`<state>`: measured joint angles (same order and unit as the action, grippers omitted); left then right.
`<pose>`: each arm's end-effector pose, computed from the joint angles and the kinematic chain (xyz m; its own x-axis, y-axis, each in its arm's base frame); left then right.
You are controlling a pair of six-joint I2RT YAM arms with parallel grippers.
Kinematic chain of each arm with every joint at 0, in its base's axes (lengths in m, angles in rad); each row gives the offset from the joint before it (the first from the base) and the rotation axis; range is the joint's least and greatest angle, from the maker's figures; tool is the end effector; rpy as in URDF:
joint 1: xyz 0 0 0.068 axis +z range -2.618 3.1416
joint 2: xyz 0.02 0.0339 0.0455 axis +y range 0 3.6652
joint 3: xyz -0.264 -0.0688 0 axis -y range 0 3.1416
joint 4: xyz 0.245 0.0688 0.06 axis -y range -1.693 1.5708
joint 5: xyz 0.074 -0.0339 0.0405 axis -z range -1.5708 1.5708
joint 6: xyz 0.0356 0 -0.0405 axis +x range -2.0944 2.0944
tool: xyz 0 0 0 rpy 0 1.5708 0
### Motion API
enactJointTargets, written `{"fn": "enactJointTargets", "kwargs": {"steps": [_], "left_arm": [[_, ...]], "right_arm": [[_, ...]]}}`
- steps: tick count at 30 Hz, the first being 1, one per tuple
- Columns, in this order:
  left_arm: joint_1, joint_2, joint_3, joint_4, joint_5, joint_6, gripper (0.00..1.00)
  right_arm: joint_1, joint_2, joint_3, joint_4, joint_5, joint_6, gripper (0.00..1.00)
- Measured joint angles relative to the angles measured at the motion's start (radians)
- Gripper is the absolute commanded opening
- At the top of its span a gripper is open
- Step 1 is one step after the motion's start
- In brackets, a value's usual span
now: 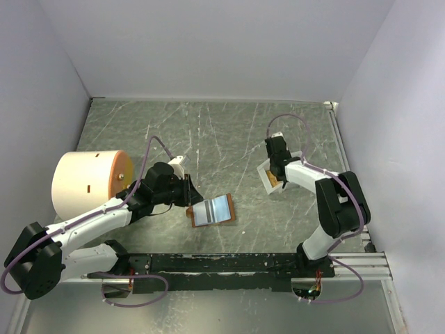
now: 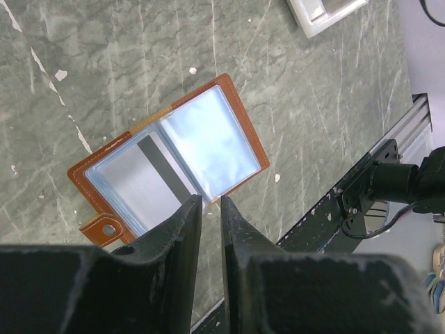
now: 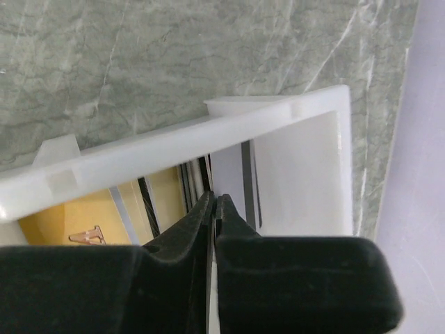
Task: Put the credit cards into the card holder
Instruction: Pick up the credit card from the storage box.
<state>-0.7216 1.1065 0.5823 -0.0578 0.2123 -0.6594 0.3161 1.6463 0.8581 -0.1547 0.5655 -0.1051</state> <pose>0.1713 -0.1607 0.2191 -0.8027 -0.0914 -0.5893 0.3620 0.7106 -0.6033 0.3066 0.0802 0.1611 -0.7688 -0.3446 -0.5387 -0.0442 0.8690 -0.4929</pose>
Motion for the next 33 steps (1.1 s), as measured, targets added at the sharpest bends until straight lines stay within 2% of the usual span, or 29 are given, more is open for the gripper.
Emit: {"fn": "enactJointTargets", "kwargs": {"steps": [10, 33], "left_arm": [[0.000, 0.000, 0.000, 0.000, 0.000, -0.001, 0.28], [0.000, 0.006, 0.000, 0.001, 0.019, -0.032, 0.28]], "right_arm": [[0.008, -0.153, 0.021, -0.071, -0.034, 0.006, 0.00], [0.011, -0.250, 0.085, -0.198, -0.080, 0.075, 0.00]]}}
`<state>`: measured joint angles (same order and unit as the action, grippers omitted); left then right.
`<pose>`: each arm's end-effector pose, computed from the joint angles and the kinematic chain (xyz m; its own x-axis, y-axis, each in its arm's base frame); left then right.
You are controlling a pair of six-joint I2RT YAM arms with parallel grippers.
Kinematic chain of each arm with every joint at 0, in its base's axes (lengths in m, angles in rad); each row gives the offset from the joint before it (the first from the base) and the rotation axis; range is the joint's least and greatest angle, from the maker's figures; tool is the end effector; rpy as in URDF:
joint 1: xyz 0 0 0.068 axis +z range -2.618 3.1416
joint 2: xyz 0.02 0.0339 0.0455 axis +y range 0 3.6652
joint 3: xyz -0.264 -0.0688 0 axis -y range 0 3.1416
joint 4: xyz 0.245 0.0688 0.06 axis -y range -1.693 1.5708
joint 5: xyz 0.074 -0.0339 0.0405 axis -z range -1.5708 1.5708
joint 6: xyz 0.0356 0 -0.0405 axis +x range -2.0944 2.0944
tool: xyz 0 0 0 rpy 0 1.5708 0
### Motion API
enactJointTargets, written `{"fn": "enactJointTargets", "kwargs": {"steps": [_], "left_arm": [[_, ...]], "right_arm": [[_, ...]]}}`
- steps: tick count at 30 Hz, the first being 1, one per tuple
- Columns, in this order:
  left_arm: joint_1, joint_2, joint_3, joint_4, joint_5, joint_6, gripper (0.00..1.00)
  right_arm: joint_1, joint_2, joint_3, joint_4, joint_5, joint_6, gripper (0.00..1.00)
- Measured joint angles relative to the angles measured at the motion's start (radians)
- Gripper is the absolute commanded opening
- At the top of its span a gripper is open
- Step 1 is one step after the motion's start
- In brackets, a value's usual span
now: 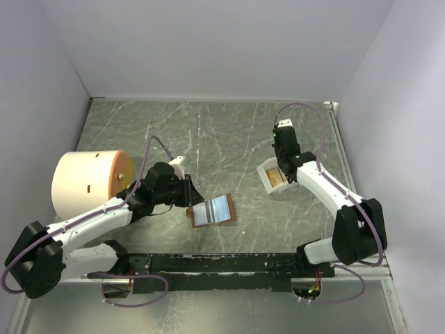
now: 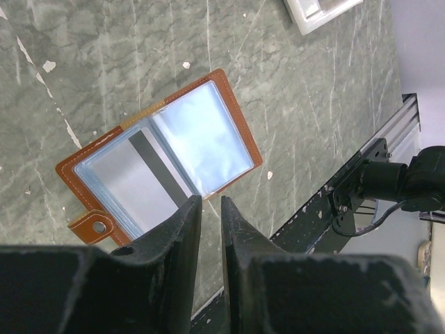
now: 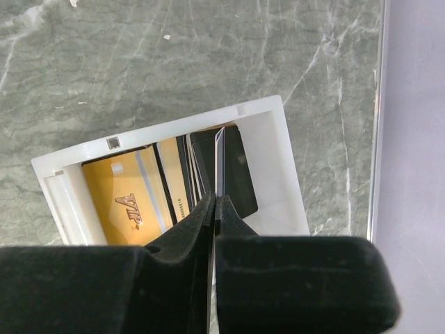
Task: Put the credit cards into the card holder
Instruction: Pick up the credit card from the storage box.
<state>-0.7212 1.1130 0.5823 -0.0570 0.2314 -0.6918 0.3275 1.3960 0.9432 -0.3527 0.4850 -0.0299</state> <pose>0.1714 -0.1616 0.2178 -0.8221 -0.1040 -0.5598 0.3397 0.6994 -0.6288 0.2835 0.0788 0.2442 -0.6832 -0.2600 -0.6824 0.0008 0.9342 -0.3568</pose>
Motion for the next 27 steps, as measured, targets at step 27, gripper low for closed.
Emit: {"fn": "enactJointTargets", "kwargs": {"steps": [27], "left_arm": [[0.000, 0.014, 0.016, 0.247, 0.214, -0.294, 0.41]], "right_arm": [[0.166, -0.431, -0.115, 0.061, -0.462, 0.341, 0.00]]}}
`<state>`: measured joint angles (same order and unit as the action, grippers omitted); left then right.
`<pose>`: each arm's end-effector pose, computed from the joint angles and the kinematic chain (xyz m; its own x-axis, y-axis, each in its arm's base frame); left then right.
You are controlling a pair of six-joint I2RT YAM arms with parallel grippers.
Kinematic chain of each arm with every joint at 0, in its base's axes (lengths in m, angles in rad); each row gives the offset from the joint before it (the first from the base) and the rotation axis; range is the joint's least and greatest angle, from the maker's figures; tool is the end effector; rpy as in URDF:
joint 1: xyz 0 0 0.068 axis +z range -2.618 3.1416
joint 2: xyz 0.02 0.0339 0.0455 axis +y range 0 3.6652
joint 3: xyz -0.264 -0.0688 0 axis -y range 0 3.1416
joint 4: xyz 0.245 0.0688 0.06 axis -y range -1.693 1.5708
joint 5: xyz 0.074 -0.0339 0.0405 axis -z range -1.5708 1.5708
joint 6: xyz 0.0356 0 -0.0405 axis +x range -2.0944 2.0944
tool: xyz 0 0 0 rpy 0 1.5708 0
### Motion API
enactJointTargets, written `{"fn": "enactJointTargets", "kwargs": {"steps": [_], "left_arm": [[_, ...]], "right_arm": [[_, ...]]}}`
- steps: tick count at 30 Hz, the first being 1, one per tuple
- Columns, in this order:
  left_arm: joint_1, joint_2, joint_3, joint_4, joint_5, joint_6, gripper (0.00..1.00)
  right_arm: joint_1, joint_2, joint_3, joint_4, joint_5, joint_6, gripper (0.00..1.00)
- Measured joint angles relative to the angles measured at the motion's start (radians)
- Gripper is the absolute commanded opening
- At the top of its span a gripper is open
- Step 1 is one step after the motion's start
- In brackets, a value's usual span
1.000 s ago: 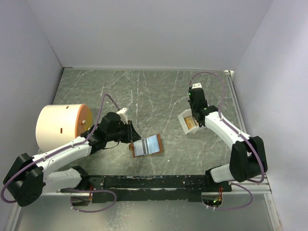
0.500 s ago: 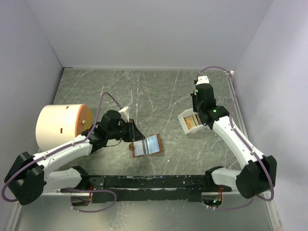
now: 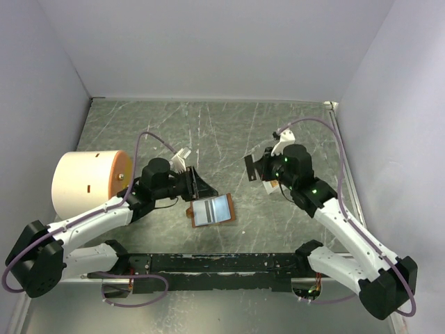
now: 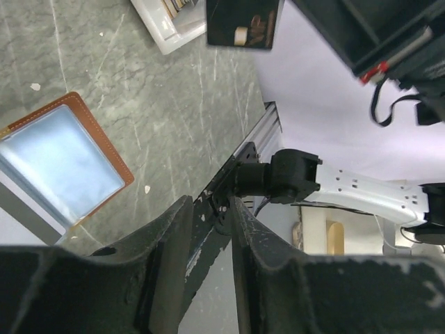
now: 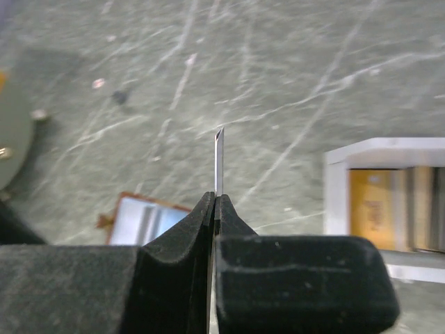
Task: Put the credit cards into the card holder
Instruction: Pick up the credit card from the storage box, then place the credit card in the card holder.
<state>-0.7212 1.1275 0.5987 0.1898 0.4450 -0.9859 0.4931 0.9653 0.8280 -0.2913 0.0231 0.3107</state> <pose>0.1766 -0.1757 0.2449 -0.8890 -0.2205 -0.4013 0.2891 0.4093 -0.8654 0.1945 0.1036 0.3109 -0.4876 0.0850 -0.8689 -0.3210 0.9081 0.2689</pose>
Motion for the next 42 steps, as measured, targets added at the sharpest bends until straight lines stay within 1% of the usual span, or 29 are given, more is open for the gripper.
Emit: {"fn": "enactJointTargets", "kwargs": {"steps": [7, 11, 16, 20, 26, 33, 37, 42], "left_arm": [[0.000, -0.031, -0.055, 0.060, -0.003, -0.031, 0.46], [0.000, -0.036, -0.108, 0.122, -0.002, -0.051, 0.48], [0.000, -0.035, -0.124, 0.177, 0.007, -0.064, 0.49], [0.000, -0.034, -0.125, 0.225, 0.012, -0.066, 0.48], [0.000, 0.006, -0.125, 0.240, 0.013, -0.062, 0.44], [0.000, 0.028, -0.125, 0.227, 0.004, -0.031, 0.45], [0.000, 0.044, -0.125, 0.194, -0.028, -0.006, 0.43], [0.000, 0.087, -0.125, 0.093, -0.110, 0.002, 0.43]], "right_arm": [[0.076, -0.119, -0.178, 0.178, -0.167, 0.221, 0.00], [0.106, -0.161, -0.273, 0.297, -0.234, 0.344, 0.00], [0.147, -0.174, -0.353, 0.412, -0.284, 0.456, 0.00], [0.172, -0.173, -0.386, 0.486, -0.308, 0.518, 0.00], [0.191, -0.143, -0.392, 0.573, -0.328, 0.565, 0.00], [0.195, -0.122, -0.415, 0.621, -0.321, 0.580, 0.00], [0.198, -0.086, -0.438, 0.634, -0.299, 0.578, 0.00], [0.201, 0.002, -0.474, 0.628, -0.248, 0.566, 0.00]]}}
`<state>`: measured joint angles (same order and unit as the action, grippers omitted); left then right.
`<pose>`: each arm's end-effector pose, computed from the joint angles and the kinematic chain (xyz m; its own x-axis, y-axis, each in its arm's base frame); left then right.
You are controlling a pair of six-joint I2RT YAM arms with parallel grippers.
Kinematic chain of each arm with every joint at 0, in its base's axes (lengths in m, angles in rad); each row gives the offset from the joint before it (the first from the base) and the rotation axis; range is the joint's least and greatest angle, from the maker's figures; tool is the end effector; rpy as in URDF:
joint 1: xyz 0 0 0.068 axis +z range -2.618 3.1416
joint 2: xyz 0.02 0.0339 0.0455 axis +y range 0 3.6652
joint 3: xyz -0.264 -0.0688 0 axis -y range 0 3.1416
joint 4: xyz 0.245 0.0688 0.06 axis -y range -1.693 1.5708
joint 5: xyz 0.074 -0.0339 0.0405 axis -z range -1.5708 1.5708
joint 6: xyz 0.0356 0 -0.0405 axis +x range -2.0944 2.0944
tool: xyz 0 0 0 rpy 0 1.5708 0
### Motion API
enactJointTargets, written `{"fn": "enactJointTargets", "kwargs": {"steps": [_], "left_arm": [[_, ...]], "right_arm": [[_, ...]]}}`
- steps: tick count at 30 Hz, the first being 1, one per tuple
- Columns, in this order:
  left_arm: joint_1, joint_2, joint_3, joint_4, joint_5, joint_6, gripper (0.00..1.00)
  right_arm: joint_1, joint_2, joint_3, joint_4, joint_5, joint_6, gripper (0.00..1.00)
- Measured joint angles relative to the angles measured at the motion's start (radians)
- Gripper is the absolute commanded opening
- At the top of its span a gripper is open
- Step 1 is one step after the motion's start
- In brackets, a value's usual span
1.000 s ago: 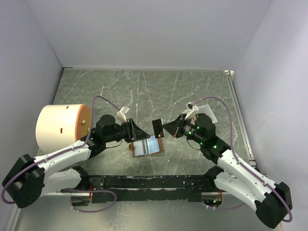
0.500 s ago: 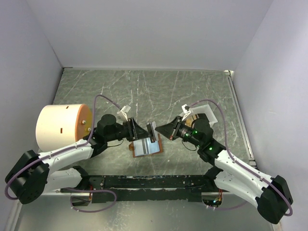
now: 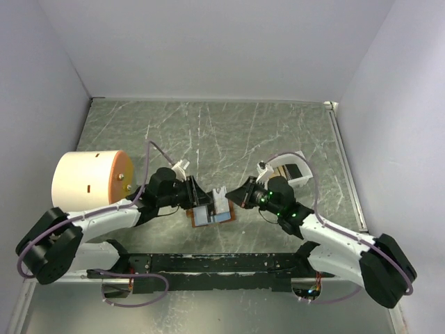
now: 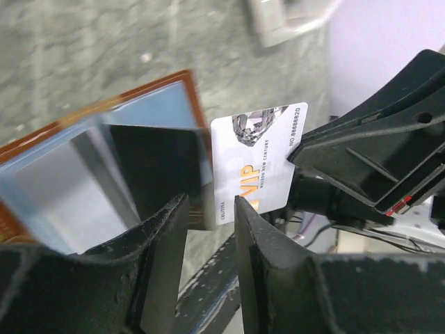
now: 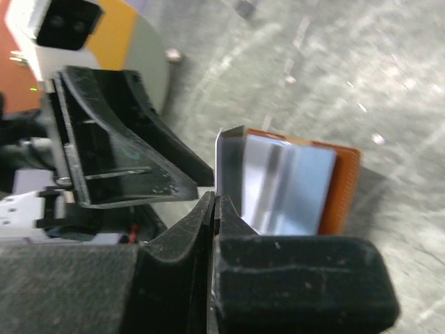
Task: Put the credit cards into the card holder
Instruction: Place the credit card in the card holder, then insert the credit card into the card holder.
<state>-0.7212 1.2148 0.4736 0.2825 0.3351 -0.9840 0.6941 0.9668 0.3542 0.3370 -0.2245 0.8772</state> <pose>0.1768 -0.1710 0.1921 -0.8878 -0.2666 -0.3752 0.1910 0.5284 -0.8273 0.1560 0.1402 0.2094 -0.7399 0.3595 -0.5686 -0.3431 0.5253 0.7787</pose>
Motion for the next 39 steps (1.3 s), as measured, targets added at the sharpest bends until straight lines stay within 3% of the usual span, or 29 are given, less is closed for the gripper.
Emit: {"fn": "enactJointTargets", "kwargs": {"steps": [8, 12, 20, 26, 31, 39], "left_arm": [[0.000, 0.242, -0.051, 0.034, 0.000, -0.002, 0.40], [0.000, 0.262, -0.050, 0.074, 0.015, 0.001, 0.39], [0.000, 0.228, -0.050, 0.045, 0.006, 0.010, 0.41], [0.000, 0.027, -0.037, -0.035, 0.011, 0.009, 0.49], [0.000, -0.139, -0.001, -0.040, 0.024, 0.009, 0.53], [0.000, -0.167, 0.001, -0.040, 0.051, 0.006, 0.53]], "right_arm": [[0.006, 0.289, -0.069, 0.124, -0.015, 0.004, 0.00], [0.008, 0.322, -0.069, 0.137, -0.007, -0.002, 0.00], [0.010, 0.185, -0.047, 0.026, 0.050, -0.062, 0.00], [0.010, 0.018, -0.026, -0.026, 0.029, -0.085, 0.00], [0.010, -0.105, -0.059, 0.050, -0.033, -0.022, 0.00], [0.010, -0.161, -0.082, 0.153, -0.090, 0.066, 0.00]]}}
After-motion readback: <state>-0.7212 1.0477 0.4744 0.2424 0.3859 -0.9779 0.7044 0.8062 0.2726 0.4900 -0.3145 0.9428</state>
